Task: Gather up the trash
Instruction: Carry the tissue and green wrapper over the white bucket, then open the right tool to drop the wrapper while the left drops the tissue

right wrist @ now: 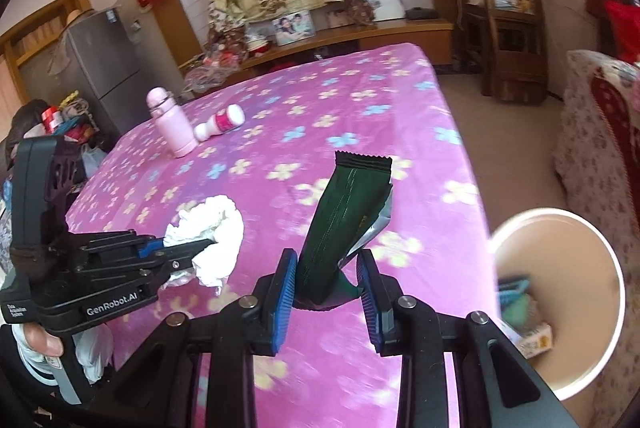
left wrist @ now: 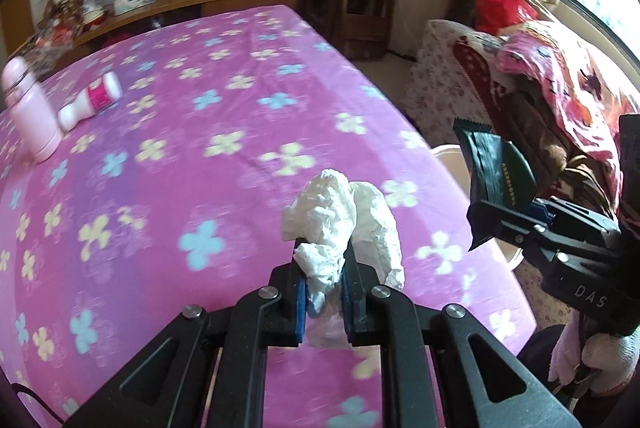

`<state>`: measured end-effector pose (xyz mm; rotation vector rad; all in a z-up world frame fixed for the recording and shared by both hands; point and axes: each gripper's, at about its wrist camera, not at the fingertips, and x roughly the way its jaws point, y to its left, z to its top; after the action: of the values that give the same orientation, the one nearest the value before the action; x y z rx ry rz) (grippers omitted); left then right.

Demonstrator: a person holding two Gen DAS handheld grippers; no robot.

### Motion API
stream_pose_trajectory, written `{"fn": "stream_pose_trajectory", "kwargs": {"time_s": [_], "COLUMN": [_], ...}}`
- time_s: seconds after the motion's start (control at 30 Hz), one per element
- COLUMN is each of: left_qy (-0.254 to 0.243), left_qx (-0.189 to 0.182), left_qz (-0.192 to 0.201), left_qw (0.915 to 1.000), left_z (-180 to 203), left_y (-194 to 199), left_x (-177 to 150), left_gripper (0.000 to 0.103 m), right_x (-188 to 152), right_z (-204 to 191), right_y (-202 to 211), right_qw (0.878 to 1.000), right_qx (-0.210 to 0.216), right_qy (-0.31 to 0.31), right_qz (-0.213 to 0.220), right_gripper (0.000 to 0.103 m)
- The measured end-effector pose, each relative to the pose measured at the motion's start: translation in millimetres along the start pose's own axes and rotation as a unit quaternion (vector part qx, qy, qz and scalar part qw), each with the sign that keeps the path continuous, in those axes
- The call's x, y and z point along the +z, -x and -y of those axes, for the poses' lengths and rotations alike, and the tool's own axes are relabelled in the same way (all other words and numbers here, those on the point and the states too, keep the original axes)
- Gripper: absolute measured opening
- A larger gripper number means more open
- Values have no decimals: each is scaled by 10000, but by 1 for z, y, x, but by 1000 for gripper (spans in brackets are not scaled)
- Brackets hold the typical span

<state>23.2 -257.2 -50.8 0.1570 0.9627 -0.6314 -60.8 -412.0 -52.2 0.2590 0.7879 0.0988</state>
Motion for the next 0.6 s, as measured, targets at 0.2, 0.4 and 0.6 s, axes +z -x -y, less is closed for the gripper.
{"fn": "stream_pose_trajectory", "kwargs": {"time_s": [0.2, 0.4, 0.6], "left_qy": [-309, -528, -550], "left_qx": [-151, -320, -521], "left_qz": [-39, -120, -304], "left_qw": [9994, 9980, 9967], "left_z": [48, 89, 118], "left_y": [-18, -37, -65], "left_x": [12, 23, 35], "left_gripper": [15, 15, 15], "right_x": [-12, -24, -34], "right_z": [47, 96, 142], "right_y": [20, 31, 31], "right_qw": [9991, 9957, 9903], "right_qx": [-322, -700, -925], "right_qy": [-275, -607, -1017], "right_qz": [-16, -90, -188], "right_gripper": [33, 33, 33]}}
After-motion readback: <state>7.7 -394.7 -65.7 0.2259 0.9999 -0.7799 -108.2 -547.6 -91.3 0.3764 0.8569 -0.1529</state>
